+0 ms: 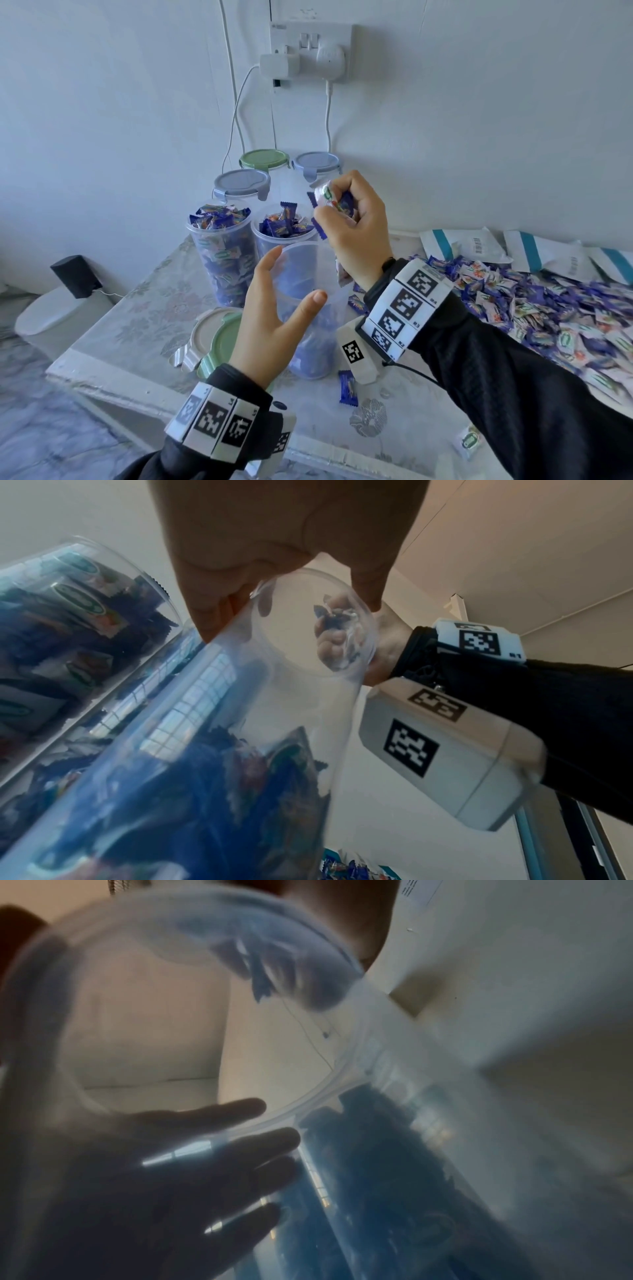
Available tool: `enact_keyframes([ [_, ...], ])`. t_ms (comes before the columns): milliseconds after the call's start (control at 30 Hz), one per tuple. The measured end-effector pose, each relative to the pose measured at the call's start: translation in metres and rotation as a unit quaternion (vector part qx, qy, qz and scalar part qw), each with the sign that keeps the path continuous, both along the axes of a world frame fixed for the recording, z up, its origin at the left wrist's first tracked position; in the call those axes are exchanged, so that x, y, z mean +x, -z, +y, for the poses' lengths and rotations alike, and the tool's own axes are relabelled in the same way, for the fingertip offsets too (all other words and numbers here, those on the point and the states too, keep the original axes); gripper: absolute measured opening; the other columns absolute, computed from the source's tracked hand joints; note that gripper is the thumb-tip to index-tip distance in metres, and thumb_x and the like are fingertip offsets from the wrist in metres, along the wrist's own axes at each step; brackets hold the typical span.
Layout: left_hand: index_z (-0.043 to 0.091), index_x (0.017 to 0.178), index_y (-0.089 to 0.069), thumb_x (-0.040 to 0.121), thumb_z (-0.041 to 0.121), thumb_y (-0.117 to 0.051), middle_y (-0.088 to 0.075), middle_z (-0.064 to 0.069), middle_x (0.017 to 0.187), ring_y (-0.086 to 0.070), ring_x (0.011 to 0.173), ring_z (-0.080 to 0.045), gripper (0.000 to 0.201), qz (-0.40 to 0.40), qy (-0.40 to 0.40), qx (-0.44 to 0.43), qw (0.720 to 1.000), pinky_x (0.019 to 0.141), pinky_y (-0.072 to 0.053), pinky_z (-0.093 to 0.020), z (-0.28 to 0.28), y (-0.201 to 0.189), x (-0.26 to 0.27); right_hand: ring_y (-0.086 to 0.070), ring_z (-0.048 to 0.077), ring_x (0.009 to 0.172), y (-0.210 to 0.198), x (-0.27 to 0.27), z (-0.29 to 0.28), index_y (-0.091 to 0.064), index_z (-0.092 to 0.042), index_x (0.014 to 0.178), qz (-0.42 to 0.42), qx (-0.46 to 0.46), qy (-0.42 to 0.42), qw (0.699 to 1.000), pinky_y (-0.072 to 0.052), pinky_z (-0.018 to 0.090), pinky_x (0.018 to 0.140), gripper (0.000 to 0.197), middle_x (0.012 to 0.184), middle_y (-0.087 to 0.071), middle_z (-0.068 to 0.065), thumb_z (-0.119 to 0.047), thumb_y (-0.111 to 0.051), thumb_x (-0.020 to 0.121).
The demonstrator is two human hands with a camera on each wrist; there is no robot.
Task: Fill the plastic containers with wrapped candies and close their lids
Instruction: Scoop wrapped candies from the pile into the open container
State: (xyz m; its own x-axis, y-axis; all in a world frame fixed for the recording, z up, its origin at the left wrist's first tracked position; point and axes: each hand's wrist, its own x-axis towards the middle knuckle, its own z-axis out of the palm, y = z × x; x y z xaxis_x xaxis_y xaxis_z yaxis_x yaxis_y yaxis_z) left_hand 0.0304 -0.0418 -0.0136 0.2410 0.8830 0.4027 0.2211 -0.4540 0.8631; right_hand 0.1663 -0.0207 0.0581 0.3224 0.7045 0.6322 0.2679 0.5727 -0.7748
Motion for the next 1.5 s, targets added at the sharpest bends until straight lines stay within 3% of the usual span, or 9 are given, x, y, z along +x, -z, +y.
enact_keyframes([
  [467,0.032,0.135,-0.028,0.066,0.067,-0.056,-0.042,0.007,0.138,-0.037,0.130,0.001,0.083,-0.019,0.011,-0.003,1.000,0.101,-0.027,-0.006,0.001,0.002,-0.002,-0.037,0.004,0.049,0.019,0.001,-0.011,-0.040,-0.017,0.092,-0.095,-0.030,-0.087,0.991,-0.035,0.014,0.055,0.023,0.062,-0.045,-0.008,-0.002,-0.055,0.083],
  [633,0.018,0.138,-0.031,0.064,0.081,-0.053,-0.045,0.003,0.139,-0.039,0.130,-0.006,0.099,-0.038,0.019,0.003,0.999,0.109,-0.032,-0.029,0.003,0.003,0.000,-0.060,0.018,0.071,0.028,0.009,-0.018,-0.062,-0.012,0.095,-0.147,-0.066,-0.098,0.982,-0.050,0.027,0.070,0.016,0.078,-0.065,0.007,-0.007,-0.058,0.080],
  [800,0.042,0.127,-0.029,0.060,0.082,-0.053,-0.043,0.014,0.134,-0.036,0.127,0.009,0.082,-0.027,0.013,-0.007,1.000,0.106,-0.029,-0.014,0.001,0.001,-0.001,-0.064,0.010,0.082,0.036,0.017,-0.024,-0.069,-0.008,0.083,-0.153,-0.086,-0.091,0.980,-0.047,0.020,0.081,0.013,0.082,-0.069,0.000,-0.012,-0.056,0.083],
  [900,0.031,0.134,-0.032,0.066,0.069,-0.054,-0.038,0.021,0.133,-0.033,0.125,0.012,0.081,0.017,-0.027,0.022,0.999,0.108,-0.033,-0.025,0.000,0.000,-0.001,-0.064,0.011,0.093,0.041,0.025,-0.033,-0.069,-0.010,0.090,-0.139,-0.076,-0.082,0.984,-0.048,0.027,0.089,0.019,0.092,-0.071,-0.001,-0.017,-0.053,0.086],
  [1000,0.014,0.138,-0.039,0.075,0.058,-0.052,-0.037,-0.002,0.143,-0.031,0.134,-0.012,0.078,0.066,-0.092,0.099,0.989,0.103,-0.038,-0.050,-0.006,-0.008,0.003,-0.063,0.013,0.102,0.046,0.040,-0.050,-0.067,-0.012,0.098,-0.097,-0.069,-0.078,0.990,-0.047,0.029,0.093,0.021,0.101,-0.070,-0.002,-0.020,-0.052,0.086],
  [1167,0.008,0.117,-0.057,0.081,0.010,-0.056,-0.052,-0.006,0.122,-0.048,0.115,-0.018,0.037,0.049,-0.099,0.285,0.952,0.097,-0.039,-0.032,-0.038,-0.025,0.032,-0.063,0.006,0.097,0.058,0.092,-0.084,-0.066,-0.017,0.100,-0.095,-0.141,-0.025,0.985,-0.049,0.023,0.087,0.020,0.099,-0.068,-0.008,-0.018,-0.054,0.084],
  [1333,0.018,0.102,-0.062,0.081,0.011,-0.056,-0.058,0.009,0.098,-0.052,0.092,-0.003,0.023,0.049,0.109,0.196,0.973,0.082,-0.041,-0.014,-0.056,-0.012,0.092,-0.052,-0.003,0.110,0.077,0.174,-0.116,-0.058,-0.030,0.112,-0.230,-0.346,0.056,0.908,-0.037,0.016,0.090,0.024,0.118,-0.058,-0.015,-0.023,-0.060,0.089],
  [1433,0.021,0.119,-0.056,0.083,0.020,-0.063,-0.053,0.006,0.117,-0.046,0.109,-0.005,0.037,0.207,0.188,0.069,0.958,0.095,-0.038,-0.021,-0.046,0.006,0.137,-0.040,0.017,0.131,0.094,0.225,-0.127,-0.046,-0.035,0.133,-0.350,-0.440,0.087,0.823,-0.033,0.034,0.106,0.064,0.140,-0.045,0.000,-0.063,-0.054,0.076],
  [1500,0.021,0.137,-0.038,0.084,0.035,-0.064,-0.039,-0.003,0.138,-0.036,0.127,-0.017,0.060,0.361,0.219,-0.019,0.906,0.106,-0.032,-0.030,-0.035,0.018,0.165,-0.022,0.030,0.142,0.106,0.251,-0.128,-0.029,-0.048,0.140,-0.384,-0.520,0.102,0.756,-0.024,0.047,0.112,0.085,0.152,-0.028,0.011,-0.081,-0.047,0.063],
])
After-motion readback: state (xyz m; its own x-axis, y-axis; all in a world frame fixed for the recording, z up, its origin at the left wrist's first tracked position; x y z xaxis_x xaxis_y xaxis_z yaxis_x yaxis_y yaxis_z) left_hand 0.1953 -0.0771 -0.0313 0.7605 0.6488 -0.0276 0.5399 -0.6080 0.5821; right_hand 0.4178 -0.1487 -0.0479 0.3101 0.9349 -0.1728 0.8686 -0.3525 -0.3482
